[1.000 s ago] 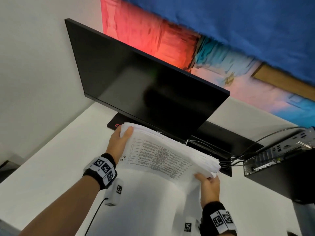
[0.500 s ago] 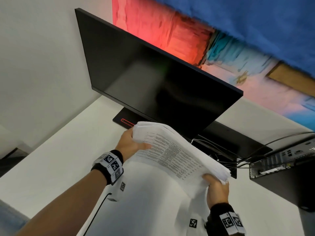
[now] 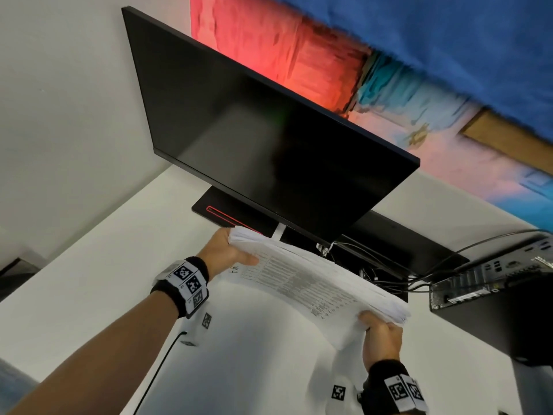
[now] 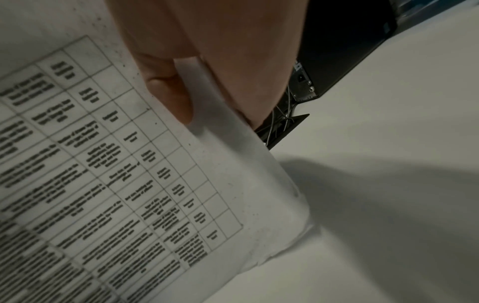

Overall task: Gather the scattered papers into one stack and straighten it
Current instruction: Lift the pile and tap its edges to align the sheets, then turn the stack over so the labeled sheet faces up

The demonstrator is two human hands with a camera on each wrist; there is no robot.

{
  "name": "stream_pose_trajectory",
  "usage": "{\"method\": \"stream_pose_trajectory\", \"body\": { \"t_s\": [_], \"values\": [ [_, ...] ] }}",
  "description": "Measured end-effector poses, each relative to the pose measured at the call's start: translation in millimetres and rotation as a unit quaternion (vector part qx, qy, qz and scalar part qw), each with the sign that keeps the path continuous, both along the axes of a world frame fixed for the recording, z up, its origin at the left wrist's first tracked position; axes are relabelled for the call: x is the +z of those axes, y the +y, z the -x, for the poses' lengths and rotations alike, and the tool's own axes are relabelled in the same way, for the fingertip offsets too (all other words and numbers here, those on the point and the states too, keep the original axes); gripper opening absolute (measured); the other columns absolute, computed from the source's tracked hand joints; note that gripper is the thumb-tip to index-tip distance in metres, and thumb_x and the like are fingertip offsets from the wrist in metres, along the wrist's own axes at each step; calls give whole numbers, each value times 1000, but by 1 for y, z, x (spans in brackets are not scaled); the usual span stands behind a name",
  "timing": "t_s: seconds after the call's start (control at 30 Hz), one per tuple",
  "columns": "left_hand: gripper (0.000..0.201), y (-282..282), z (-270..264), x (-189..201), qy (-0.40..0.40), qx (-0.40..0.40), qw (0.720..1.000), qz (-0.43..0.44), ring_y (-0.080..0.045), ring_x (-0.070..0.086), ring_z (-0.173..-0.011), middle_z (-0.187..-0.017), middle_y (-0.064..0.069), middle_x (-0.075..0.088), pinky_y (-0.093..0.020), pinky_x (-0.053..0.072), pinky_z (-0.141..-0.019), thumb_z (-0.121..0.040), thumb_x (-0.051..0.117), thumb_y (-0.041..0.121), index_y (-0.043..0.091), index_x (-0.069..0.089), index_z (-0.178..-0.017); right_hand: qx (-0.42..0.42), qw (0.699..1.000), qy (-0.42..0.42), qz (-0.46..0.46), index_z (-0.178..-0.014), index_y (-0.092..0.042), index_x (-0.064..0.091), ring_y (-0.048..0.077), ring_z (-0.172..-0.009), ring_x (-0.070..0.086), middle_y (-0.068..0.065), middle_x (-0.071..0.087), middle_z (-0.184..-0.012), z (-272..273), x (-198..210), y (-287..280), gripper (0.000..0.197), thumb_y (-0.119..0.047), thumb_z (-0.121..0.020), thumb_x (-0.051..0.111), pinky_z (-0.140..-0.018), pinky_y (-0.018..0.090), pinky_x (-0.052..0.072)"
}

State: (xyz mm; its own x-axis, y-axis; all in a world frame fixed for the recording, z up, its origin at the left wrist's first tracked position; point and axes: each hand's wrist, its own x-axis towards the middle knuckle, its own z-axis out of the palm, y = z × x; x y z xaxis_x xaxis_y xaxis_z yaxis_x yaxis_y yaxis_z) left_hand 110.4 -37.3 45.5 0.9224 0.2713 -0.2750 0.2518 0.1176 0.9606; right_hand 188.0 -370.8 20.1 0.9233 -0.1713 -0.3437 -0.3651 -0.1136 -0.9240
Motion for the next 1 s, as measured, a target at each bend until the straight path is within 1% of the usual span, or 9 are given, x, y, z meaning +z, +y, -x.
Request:
{"method": "stream_pose_trajectory", "body": {
  "t_s": [0.1, 0.2, 0.3, 0.47, 0.6, 0.73, 0.87, 0.93, 1.0],
  "values": [
    [46, 3, 2, -4, -10, -3, 1000, -1, -16, 72, -93, -98, -6, 74, -25, 59, -73, -70, 76, -18, 12, 66, -103, -11, 1000, 5, 2, -116, 8, 67, 40, -103, 64, 15, 69, -97, 1, -3, -4, 40, 13, -76, 62, -86, 35, 46],
    [54, -4, 2, -10, -16, 11, 1000, 5, -21, 71, -102, -109, -11, 74, -28, 61, -76, -69, 78, -16, 7, 65, -116, 3, 1000, 22, -3, -113, 8, 66, 33, -90, 63, 15, 68, -96, 5, -2, 0, 35, 9, -78, 63, -78, 34, 48],
    [40, -7, 3, -10, -22, 3, 999, -23, -20, 71, -90, -95, -7, 74, -21, 58, -69, -70, 78, -15, 10, 69, -100, 6, 1000, 17, -6, -110, 5, 63, 31, -89, 61, 15, 67, -96, 4, 1, 1, 32, 9, -78, 62, -74, 34, 48],
    [41, -2, 6, -13, -21, 1, 999, -28, -15, 72, -86, -92, -5, 75, -29, 58, -76, -70, 81, -13, 10, 68, -101, 11, 1000, 16, -7, -111, 8, 64, 30, -94, 58, 13, 64, -95, 2, -3, -4, 37, 13, -75, 56, -71, 32, 45],
    [34, -5, 5, -12, -16, 2, 1000, -25, -23, 71, -88, -91, -11, 75, -27, 57, -74, -70, 83, -9, -2, 68, -99, 49, 999, 3, 1, -97, -8, 70, 26, -88, 57, 5, 65, -87, 4, 3, -2, 28, 11, -78, 61, -78, 35, 45],
    [38, -9, 7, -4, -36, 25, 999, -20, -19, 76, -95, -102, -7, 80, -26, 60, -78, -74, 85, 10, 7, 74, -111, 43, 999, -2, -18, -112, -12, 70, 30, -101, 62, 6, 71, -103, 4, 7, -1, 44, 11, -75, 65, -91, 41, 48],
    [30, -19, 3, 23, -72, 89, 993, -15, -17, 77, -93, -98, -3, 81, -40, 60, -89, -78, 82, 14, 8, 77, -107, 35, 999, -19, -19, -131, -4, 62, 34, -114, 64, 13, 71, -119, 2, 28, 4, 54, 5, -79, 71, -101, 43, 49],
    [27, -19, -3, 47, -108, 91, 985, -103, -20, 77, -88, -93, -4, 81, -39, 61, -85, -77, 84, 23, 10, 79, -100, 25, 996, -78, 22, -149, -9, 41, 25, -122, 56, 10, 58, -137, 6, 52, 10, 80, -1, -79, 79, -112, 42, 41],
    [34, -21, -9, 78, -166, 60, 948, -266, -29, 71, -75, -79, -7, 76, -45, 57, -70, -77, 79, 38, 6, 76, -85, 56, 975, -194, 93, -158, -16, 23, 17, -136, 43, 5, 41, -151, 13, 81, 23, 105, -9, -74, 86, -118, 34, 31]
  ]
}}
